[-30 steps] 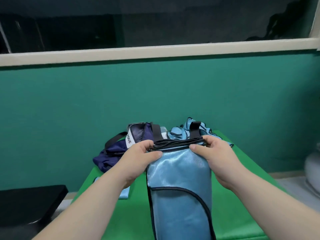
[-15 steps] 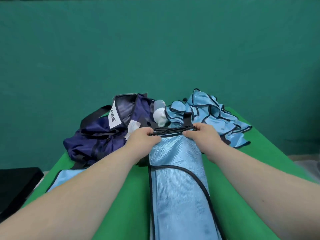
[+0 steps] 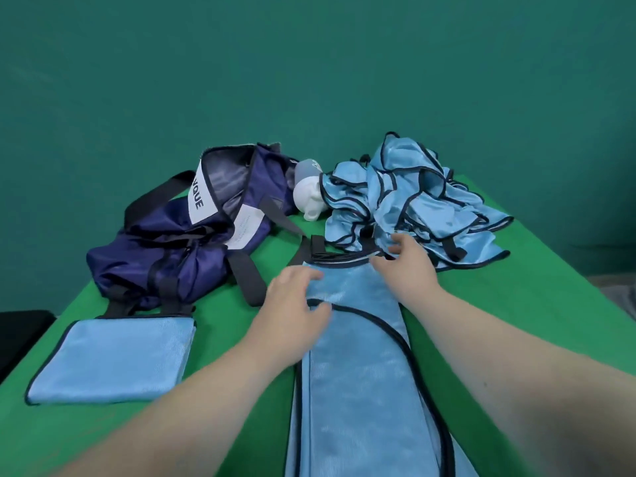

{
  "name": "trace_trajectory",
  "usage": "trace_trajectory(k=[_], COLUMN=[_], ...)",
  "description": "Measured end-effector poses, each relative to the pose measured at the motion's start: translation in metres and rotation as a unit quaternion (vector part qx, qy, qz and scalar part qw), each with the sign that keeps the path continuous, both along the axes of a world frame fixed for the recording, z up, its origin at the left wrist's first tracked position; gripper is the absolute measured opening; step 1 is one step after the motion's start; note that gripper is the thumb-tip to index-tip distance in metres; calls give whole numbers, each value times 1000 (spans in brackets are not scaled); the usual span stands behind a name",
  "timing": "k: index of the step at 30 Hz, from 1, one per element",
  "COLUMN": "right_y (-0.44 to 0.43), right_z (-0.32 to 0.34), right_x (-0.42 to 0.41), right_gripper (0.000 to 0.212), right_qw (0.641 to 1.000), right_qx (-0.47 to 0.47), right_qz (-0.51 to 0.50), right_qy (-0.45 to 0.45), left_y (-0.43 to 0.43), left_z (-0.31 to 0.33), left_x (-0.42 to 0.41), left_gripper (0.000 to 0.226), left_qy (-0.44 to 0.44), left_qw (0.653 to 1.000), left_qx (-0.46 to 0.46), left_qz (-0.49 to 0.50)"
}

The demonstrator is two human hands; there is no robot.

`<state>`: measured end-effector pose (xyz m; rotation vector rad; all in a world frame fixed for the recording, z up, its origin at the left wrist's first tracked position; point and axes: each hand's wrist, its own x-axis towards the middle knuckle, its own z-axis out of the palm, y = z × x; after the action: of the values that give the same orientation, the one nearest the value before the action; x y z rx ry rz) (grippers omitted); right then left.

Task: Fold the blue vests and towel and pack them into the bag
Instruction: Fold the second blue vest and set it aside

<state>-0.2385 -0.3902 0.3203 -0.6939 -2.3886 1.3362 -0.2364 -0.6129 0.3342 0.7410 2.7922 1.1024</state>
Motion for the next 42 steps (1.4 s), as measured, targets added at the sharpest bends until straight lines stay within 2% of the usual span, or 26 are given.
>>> trace_trajectory(k=[2, 5, 8, 10, 12, 14, 16, 20, 24, 27, 31, 35, 38, 39, 42], right_y=[-1, -1, -5, -11, -22, -31, -40, -50, -55, -56, -60, -62, -62, -62, -62], right_z=[-6, -13, -16, -19, -21, -21, -22, -23, -24, -27, -32, -41, -41, -40, -39], right_x=[25, 78, 133, 168, 200, 227, 247, 277, 293, 299, 300, 299, 301, 301, 303], right_gripper=[59, 33, 16, 13, 14, 14, 15, 19, 21, 27, 18, 21, 29, 34, 45], right_qw=[999, 998, 995, 993, 992, 992, 991, 991, 991, 993, 977, 959, 950, 947, 935], right_qx=[-27, -61, -92, -110, -117, -114, -117, -114, -108, -10, 98, 148, 167, 173, 186], right_qz=[-1, 1, 6, 10, 20, 30, 35, 37, 54, 110, 182, 229, 249, 259, 293], right_qy=[21, 31, 37, 43, 49, 48, 48, 52, 57, 46, 49, 74, 83, 85, 76], left_y=[-12, -24, -30, -31, -30, -26, -20, -16, -35, -58, -83, -95, -102, -106, -122], left_z=[-6, -4, 5, 9, 10, 6, 3, 7, 15, 16, 5, -8, -19, -22, -32], left_x=[36, 92, 146, 176, 199, 214, 222, 226, 207, 185, 167, 169, 179, 182, 193], left_gripper=[30, 8, 31, 47, 59, 61, 53, 23, 4, 13, 26, 24, 19, 16, 28], left_qy=[11, -23, -26, 0, -2, -6, -20, -70, -107, -111, -122, -70, -12, 6, 58], left_qw=[998, 995, 990, 976, 965, 961, 958, 971, 988, 988, 986, 992, 998, 1000, 993], left_qx=[-5, -4, -98, -199, -249, -266, -280, -227, -114, -103, -108, -101, -36, -15, -3], left_qz=[-61, -93, -98, -91, -80, -73, -65, -32, 13, 42, 36, 39, 40, 22, -101])
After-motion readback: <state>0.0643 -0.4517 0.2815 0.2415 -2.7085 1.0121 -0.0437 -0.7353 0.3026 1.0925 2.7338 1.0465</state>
